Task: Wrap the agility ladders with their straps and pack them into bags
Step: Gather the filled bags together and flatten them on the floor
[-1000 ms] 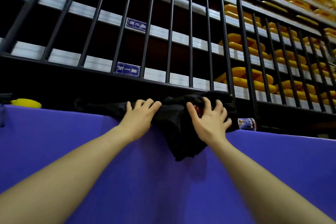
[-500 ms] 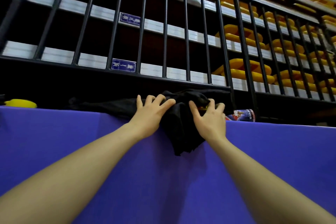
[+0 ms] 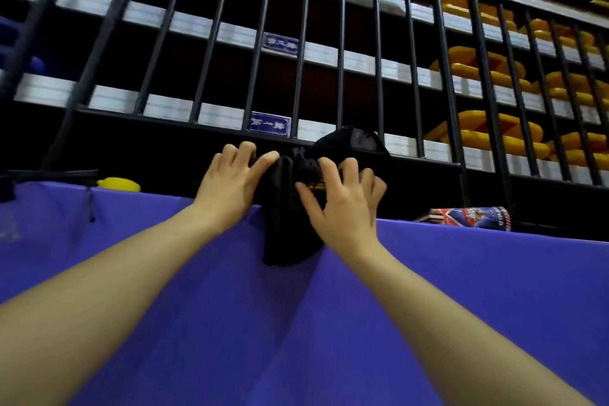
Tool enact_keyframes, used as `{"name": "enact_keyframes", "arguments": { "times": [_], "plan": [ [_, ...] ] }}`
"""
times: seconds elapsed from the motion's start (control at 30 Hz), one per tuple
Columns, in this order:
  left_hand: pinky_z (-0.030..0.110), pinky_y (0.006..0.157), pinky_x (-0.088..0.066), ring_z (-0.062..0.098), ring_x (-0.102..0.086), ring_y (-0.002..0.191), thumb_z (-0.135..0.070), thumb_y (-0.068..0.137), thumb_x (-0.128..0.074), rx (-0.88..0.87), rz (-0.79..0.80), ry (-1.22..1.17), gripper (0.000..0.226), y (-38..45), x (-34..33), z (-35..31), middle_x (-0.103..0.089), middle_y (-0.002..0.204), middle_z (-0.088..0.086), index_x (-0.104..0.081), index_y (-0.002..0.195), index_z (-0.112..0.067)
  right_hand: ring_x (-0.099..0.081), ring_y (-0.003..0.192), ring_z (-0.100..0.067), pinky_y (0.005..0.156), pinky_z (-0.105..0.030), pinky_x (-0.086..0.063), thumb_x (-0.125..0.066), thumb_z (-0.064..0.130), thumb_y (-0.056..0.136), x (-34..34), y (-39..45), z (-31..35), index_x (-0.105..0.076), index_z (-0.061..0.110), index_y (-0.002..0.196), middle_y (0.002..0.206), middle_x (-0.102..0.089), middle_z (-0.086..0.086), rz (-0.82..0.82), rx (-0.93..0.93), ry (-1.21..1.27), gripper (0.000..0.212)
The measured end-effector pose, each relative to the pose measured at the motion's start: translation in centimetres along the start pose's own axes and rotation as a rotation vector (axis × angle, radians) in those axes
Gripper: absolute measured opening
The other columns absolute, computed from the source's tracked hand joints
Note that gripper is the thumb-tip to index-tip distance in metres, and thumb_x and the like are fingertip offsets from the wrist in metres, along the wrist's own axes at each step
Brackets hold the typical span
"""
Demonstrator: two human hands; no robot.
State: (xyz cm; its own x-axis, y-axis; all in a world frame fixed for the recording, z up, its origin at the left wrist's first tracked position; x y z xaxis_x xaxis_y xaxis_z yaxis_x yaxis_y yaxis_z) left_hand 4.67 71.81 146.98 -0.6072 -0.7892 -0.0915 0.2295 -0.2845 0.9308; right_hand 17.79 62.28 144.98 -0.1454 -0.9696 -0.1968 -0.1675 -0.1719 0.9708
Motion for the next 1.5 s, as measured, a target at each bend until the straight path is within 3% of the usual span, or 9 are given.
{"name": "enact_keyframes", "arguments": {
  "times": [0.13,0.23,0.33,0.53,0.77,0.9,1.03,1.2,1.5],
  "plan": [
    [0.04,0.062,-0.041,0.034,-0.05,0.074,-0.005,0.063,-0.079,0.05,0.068,0.198,0.075,-1.4,0.9,3.5,-0.055,0.096,0.018,-0.038,0.124,-0.021,-0.053,0.078,-0.034,0.094,-0.05,-0.03,-0.043,0.054,0.088,-2.0,0.5,4.0,-0.06,0.016,0.111,0.094,-0.055,-0.008,0.052,0.09,0.013,0.048],
    [0.04,0.068,-0.04,0.034,-0.052,0.092,-0.005,0.085,-0.059,0.084,0.285,0.26,0.069,-2.2,0.7,5.6,-0.053,0.112,0.014,-0.029,0.144,-0.024,-0.052,0.077,-0.035,0.103,-0.059,-0.034,-0.043,0.053,0.088,-3.6,0.9,6.1,-0.059,0.015,0.111,0.093,-0.055,-0.008,0.101,0.148,0.031,0.047],
    [0.039,0.066,-0.039,0.033,-0.053,0.101,-0.006,0.091,-0.047,0.201,0.491,0.137,0.064,-3.5,-0.1,7.3,-0.046,0.116,0.009,-0.024,0.147,-0.028,-0.052,0.074,-0.036,0.077,-0.047,-0.05,-0.044,0.05,0.088,-4.3,1.0,7.4,-0.062,0.011,0.107,0.091,-0.056,-0.012,0.116,0.176,0.086,0.046],
    [0.043,0.076,-0.047,0.039,-0.054,0.103,-0.006,0.079,-0.058,0.385,0.532,-0.217,0.068,-4.8,0.4,9.2,-0.044,0.115,0.011,-0.032,0.14,-0.025,-0.054,0.08,-0.035,0.054,-0.039,-0.052,-0.046,0.048,0.088,-4.0,1.1,8.1,-0.063,0.009,0.111,0.098,-0.053,-0.015,0.113,0.237,0.187,0.048],
    [0.035,0.07,-0.045,0.023,-0.041,0.117,-0.05,0.088,-0.052,0.08,0.426,0.041,0.079,-3.8,2.9,3.9,-0.035,0.139,0.0,-0.016,0.151,-0.02,-0.037,0.102,-0.026,0.066,-0.037,-0.049,-0.046,0.043,0.09,-2.5,0.5,7.5,-0.059,0.015,0.12,0.123,-0.036,-0.004,-0.008,0.166,0.174,0.043],
    [0.035,0.059,-0.04,0.029,-0.045,0.109,-0.033,0.098,-0.045,0.19,0.437,0.161,0.053,-3.2,2.2,3.8,-0.035,0.135,0.005,-0.025,0.146,-0.022,-0.039,0.107,-0.027,0.089,-0.038,-0.03,-0.048,0.043,0.085,-1.6,0.7,6.9,-0.046,0.009,0.127,0.126,-0.036,-0.006,-0.094,0.168,-0.031,0.054],
    [0.035,0.055,-0.038,0.031,-0.047,0.102,-0.012,0.096,-0.047,0.239,0.404,0.03,0.041,-3.5,1.9,4.5,-0.037,0.127,0.008,-0.037,0.135,-0.018,-0.039,0.124,-0.036,0.104,-0.053,-0.022,-0.036,0.052,0.09,-3.7,0.6,5.2,-0.051,0.011,0.129,0.138,-0.042,-0.016,0.13,-0.009,-0.052,0.059],
    [0.036,0.055,-0.037,0.031,-0.046,0.102,0.001,0.091,-0.048,0.226,0.364,-0.042,0.044,-3.7,1.6,5.5,-0.037,0.123,0.01,-0.04,0.131,-0.015,-0.04,0.116,-0.033,0.076,-0.037,-0.038,-0.036,0.047,0.099,-6.0,-0.5,5.7,-0.043,0.022,0.132,0.126,-0.041,-0.01,0.356,-0.177,0.343,0.042],
    [0.048,0.077,-0.048,0.033,-0.053,0.091,0.009,0.085,-0.047,0.348,0.332,-0.268,0.045,-5.2,-0.2,12.2,-0.04,0.11,0.01,-0.047,0.125,-0.012,-0.035,0.118,-0.031,0.069,-0.037,-0.037,-0.034,0.055,0.098,-9.4,0.7,11.8,-0.043,0.034,0.131,0.129,-0.037,-0.005,0.444,-0.074,0.214,0.04]
  ]
}}
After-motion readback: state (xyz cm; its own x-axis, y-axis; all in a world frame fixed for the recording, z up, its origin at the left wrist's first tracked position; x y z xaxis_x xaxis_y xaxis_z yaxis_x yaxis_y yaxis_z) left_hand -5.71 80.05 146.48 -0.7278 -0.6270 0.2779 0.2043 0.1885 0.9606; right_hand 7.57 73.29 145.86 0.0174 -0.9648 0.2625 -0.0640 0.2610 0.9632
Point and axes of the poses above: each hand's wrist, its own y-axis towards the middle knuckle, its own x-axis out of the back of the hand, z = x × y, the point moved 8 cm from there along y, towards the middle knuckle
